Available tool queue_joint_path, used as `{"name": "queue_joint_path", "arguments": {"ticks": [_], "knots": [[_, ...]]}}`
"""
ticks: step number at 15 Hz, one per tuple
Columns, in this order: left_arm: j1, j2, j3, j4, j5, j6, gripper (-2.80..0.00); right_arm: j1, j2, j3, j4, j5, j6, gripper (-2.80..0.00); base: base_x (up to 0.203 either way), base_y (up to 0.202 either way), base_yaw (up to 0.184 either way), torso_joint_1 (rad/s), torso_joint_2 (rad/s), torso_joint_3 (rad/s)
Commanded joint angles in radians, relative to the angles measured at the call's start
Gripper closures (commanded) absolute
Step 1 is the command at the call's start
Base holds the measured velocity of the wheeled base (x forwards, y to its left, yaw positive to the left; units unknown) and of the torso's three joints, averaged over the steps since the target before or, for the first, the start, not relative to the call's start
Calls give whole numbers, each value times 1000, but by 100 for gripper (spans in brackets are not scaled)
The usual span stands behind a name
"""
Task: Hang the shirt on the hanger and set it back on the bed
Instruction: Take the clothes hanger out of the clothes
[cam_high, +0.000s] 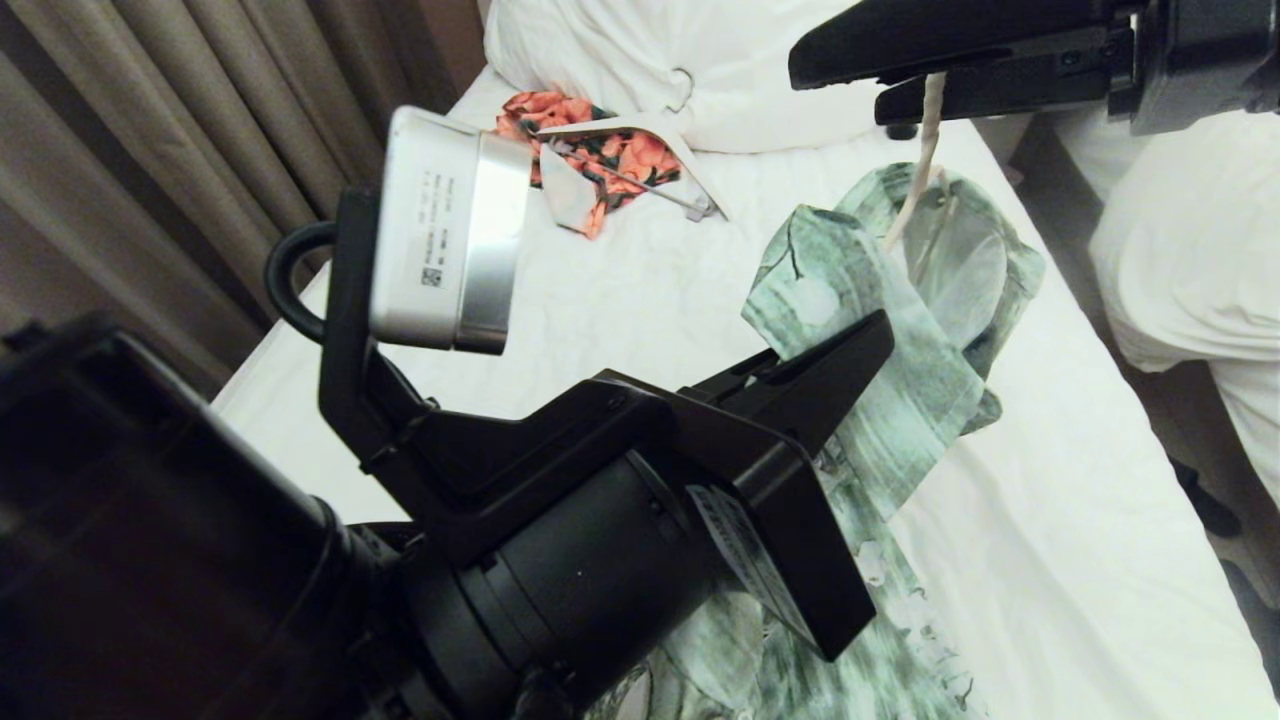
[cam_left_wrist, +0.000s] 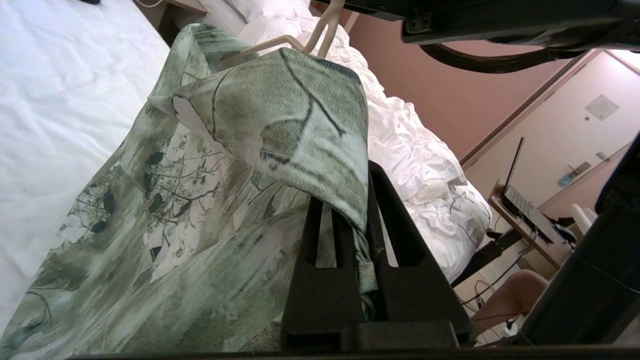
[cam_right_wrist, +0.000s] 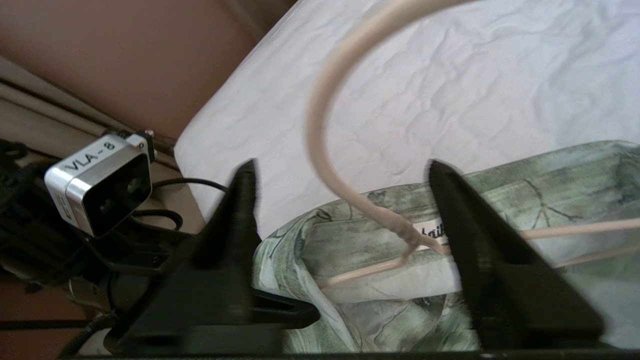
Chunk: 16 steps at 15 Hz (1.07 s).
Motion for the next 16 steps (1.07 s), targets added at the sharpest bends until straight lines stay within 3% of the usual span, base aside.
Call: {"name": "queue_joint_path", "arguments": {"ticks": [1,5,10,16], "knots": [[0,-6,0,-5,1,-1,0,8,9,0,3,-1,-9,0,0,0,0,0,0,0],[-28,-31,5,21,-9,4,0,45,21,9,-13,-72,-72,0,0,0,0,0,0,0],[-36,-142,-1,227,-60,6,0,64,-8,28,-27,-107,-65,0,0,0,0,0,0,0],[-37,-143,8,231,-58,56,0,64,-24,35,-28,-145,-63,0,0,0,0,0,0,0]]}}
